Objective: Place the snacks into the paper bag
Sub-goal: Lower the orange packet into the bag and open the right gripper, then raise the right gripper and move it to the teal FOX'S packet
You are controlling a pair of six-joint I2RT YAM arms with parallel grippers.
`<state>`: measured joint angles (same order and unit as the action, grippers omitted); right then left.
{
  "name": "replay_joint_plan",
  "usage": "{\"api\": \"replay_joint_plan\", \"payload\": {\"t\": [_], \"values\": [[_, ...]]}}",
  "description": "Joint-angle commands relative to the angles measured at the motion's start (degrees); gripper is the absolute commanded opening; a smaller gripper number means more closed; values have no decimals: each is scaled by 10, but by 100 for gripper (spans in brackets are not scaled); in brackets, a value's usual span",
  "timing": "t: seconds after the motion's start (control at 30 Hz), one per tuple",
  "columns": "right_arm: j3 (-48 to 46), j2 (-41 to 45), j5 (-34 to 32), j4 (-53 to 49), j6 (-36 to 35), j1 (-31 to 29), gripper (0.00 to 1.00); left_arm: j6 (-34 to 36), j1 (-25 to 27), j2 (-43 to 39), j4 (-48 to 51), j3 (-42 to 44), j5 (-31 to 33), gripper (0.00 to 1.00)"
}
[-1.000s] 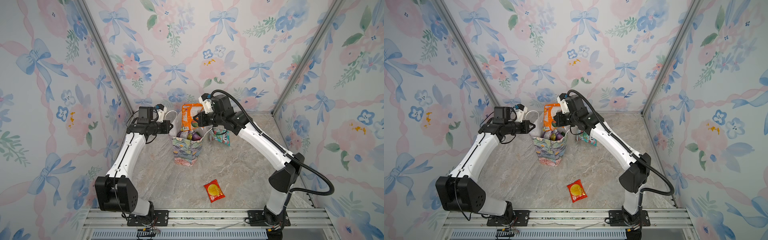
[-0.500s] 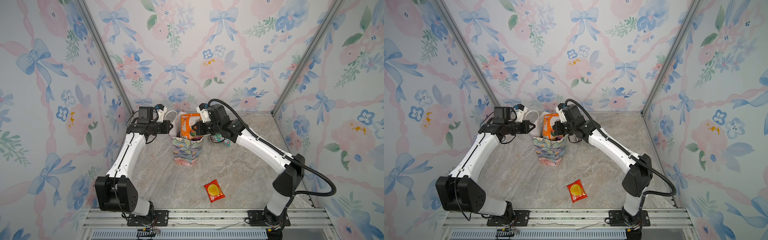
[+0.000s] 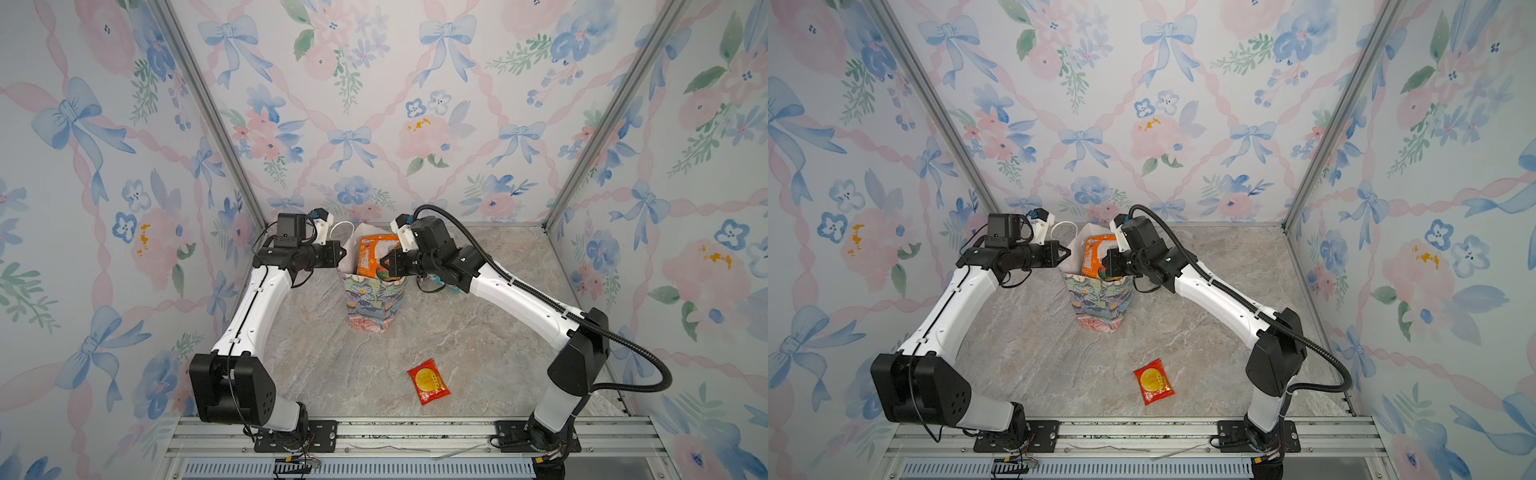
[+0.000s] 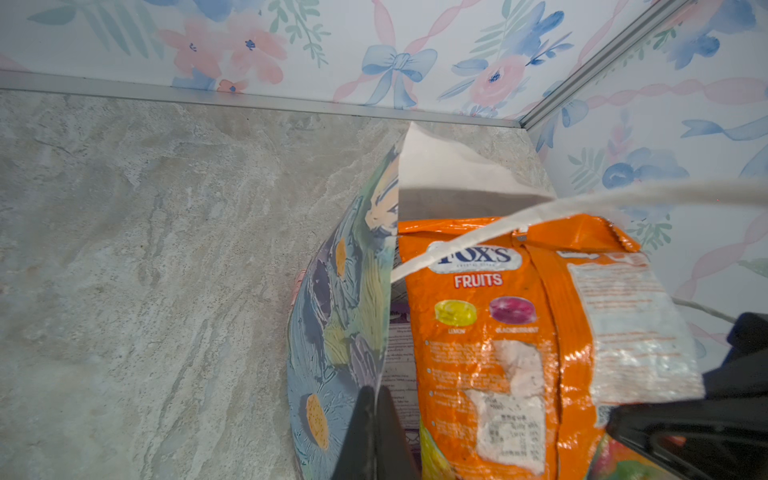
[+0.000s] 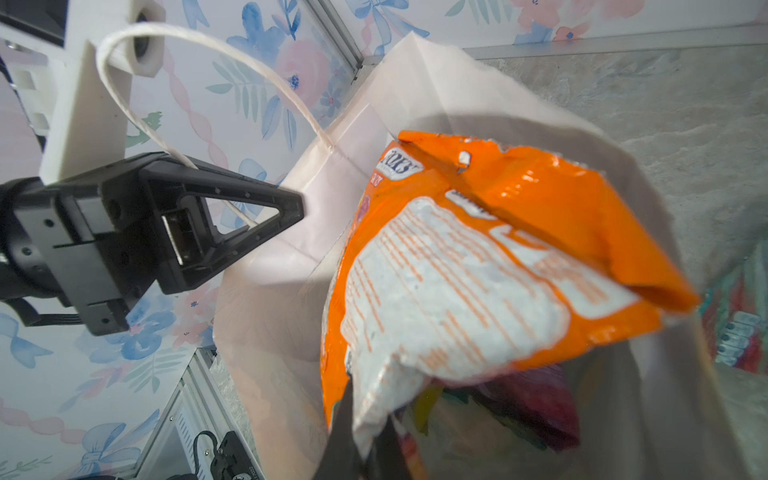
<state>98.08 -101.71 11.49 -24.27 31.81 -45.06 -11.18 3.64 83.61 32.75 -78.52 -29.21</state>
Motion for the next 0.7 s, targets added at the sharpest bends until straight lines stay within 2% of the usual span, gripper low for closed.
{"api": "replay_joint_plan", "payload": {"t": [0.0, 0.07, 0.13, 0.27, 0.33, 0.37, 0.53, 0.67], "values": [[6, 14, -2, 22, 3, -2, 39, 11, 2, -7, 17, 14, 4, 0], [15, 18, -8, 17, -6, -1, 62, 11, 2, -7, 17, 14, 4, 0], [27, 23, -17, 7, -17, 1, 76, 11, 2, -7, 17, 14, 5, 0], [47, 38, -33, 1, -42, 7, 94, 12, 2, -6, 17, 14, 6, 0], [57, 47, -35, 1, -54, 12, 100, 12, 2, -5, 17, 14, 6, 0], [62, 51, -37, 1, -60, 13, 97, 12, 2, -5, 17, 14, 6, 0], [80, 80, -62, 1, -95, 21, 97, 11, 3, -4, 17, 14, 6, 0], [59, 120, -88, -3, -110, 51, 96, 12, 2, -5, 17, 15, 8, 0]]}}
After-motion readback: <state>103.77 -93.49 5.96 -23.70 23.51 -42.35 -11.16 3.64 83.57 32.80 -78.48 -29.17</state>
